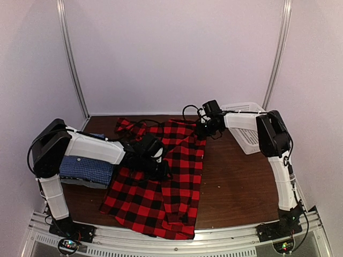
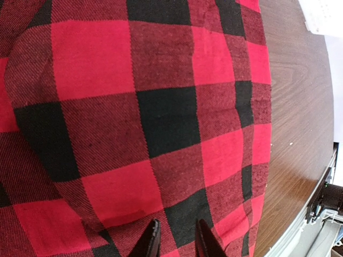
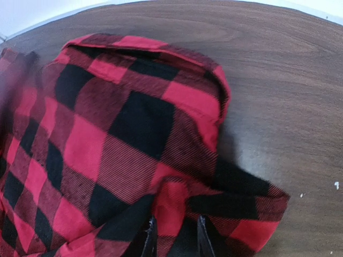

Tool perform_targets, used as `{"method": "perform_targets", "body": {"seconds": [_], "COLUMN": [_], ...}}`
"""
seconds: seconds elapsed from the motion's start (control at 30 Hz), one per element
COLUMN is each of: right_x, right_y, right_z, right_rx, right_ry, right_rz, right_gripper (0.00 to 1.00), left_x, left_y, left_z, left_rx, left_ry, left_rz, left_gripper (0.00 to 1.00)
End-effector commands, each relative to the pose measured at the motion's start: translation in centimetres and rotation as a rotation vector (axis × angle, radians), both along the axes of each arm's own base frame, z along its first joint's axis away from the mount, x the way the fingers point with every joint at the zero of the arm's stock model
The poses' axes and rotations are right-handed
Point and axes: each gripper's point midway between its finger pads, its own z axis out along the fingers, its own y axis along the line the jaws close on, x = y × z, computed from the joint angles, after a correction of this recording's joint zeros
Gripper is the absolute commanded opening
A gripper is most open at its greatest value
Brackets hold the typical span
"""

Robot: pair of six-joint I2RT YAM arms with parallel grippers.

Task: Fold and stack the long sleeve shirts
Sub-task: Adjust the corner of the shirt at the center of the board.

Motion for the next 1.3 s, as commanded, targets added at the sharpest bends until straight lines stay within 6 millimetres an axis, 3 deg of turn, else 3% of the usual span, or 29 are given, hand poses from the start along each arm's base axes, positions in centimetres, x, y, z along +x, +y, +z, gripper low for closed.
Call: {"method": "perform_targets", "body": {"seconds": [0.0,0.17,0.4,0.47,0.6,0.77,0.9,1.07,1.27], "right_x": [2.5,4.5,8.4,9.3,9.3,7.0,4.2,-0.1,-4.5], "right_y": [-2.5,-4.3,-6.1,-5.9,-4.5,-3.3,-3.5,-4.5,-3.9], "right_z": [-1.9,-3.3,-3.4,-3.2,-0.4,3.2,5.1,5.3,2.7], "right_rx": [-0.013,-0.031,-0.006,0.014,0.067,0.044,0.038,0.046,0.082], "right_ry": [0.017,0.042,0.014,0.005,-0.027,-0.068,-0.076,-0.057,0.019], "right_rz": [-0.099,-0.151,-0.206,-0.2,-0.164,-0.131,-0.142,-0.172,-0.151], "right_gripper": [0.28,0.29,0.31,0.31,0.36,0.45,0.46,0.49,0.5], "left_x": [0.4,0.2,0.2,0.2,0.1,0.1,0.3,0.8,1.5], "left_y": [-0.2,0.9,3.3,4.1,5.9,7.6,7.9,7.4,6.5], "left_z": [1.2,1.3,1.3,1.4,1.4,1.1,1.3,2.0,3.2], "left_rx": [-0.009,0.022,0.083,0.103,0.131,0.15,0.149,0.123,0.094], "left_ry": [-0.029,-0.028,-0.033,-0.038,-0.039,-0.039,-0.046,-0.065,-0.099], "left_rz": [0.013,0.025,0.039,0.044,0.057,0.062,0.055,0.043,0.015], "left_gripper": [0.24,0.24,0.24,0.24,0.25,0.25,0.25,0.25,0.25]}}
